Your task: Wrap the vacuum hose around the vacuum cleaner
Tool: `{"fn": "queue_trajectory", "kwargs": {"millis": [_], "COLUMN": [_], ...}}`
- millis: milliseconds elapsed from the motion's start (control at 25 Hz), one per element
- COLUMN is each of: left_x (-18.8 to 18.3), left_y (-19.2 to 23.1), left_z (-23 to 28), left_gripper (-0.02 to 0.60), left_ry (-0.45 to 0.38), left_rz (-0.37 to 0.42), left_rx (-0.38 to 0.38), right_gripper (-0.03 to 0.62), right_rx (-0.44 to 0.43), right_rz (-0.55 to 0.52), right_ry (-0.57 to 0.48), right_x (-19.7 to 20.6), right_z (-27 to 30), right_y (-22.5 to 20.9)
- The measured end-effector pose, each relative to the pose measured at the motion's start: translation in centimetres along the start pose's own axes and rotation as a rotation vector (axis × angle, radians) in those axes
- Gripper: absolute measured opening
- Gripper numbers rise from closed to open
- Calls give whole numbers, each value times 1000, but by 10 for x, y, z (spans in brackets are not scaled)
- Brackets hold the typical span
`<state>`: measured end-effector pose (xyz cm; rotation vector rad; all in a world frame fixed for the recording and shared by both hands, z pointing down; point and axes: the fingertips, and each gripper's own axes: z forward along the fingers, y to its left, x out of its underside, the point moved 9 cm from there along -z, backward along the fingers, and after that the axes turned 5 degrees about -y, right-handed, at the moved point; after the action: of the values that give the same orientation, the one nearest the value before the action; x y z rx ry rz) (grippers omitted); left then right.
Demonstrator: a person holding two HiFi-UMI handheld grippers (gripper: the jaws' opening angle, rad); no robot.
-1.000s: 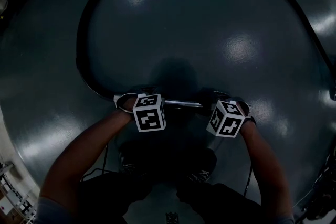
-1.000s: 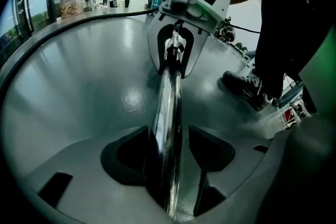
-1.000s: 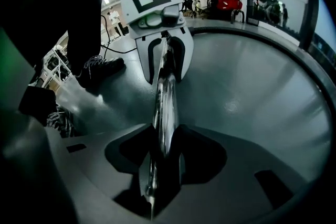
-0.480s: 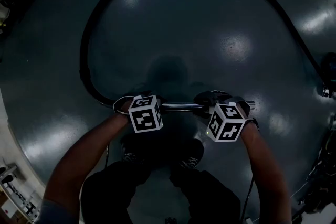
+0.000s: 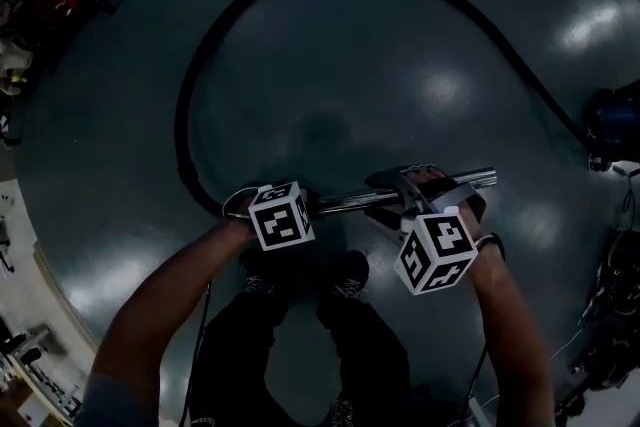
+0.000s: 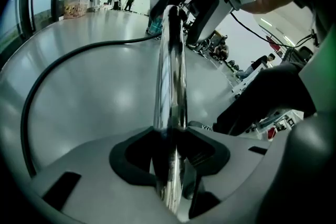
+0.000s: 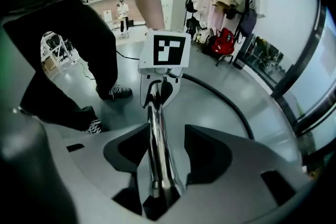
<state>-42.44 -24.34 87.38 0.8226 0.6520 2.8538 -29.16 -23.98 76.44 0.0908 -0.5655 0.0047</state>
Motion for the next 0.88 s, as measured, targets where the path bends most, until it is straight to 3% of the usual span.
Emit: {"fn": "queue_trajectory", "kwargs": {"millis": [240,520,680,880], "left_x": [-67,-150,-192,-241], "left_y": [-27,-53,-69,-95], "left_z": [-39,-95,-134,-186], "left_gripper": [166,164,163,161], "left_ry": [-68,-159,-162,-207], "left_rz": [-39,-102,-129,-163], "left_rx": [30,17,-38,-89], "right_gripper": [187,187,187,187], "right_rx": [168,345,444,529], "right_rz": [-51,8,138,408], "right_ry": [-50,-114,-185,-312], "right_x": [-38,-73,-87,-90], "right_z": [-112,-229,-285,-331], "right_y": [-12,-22,-17,1]}}
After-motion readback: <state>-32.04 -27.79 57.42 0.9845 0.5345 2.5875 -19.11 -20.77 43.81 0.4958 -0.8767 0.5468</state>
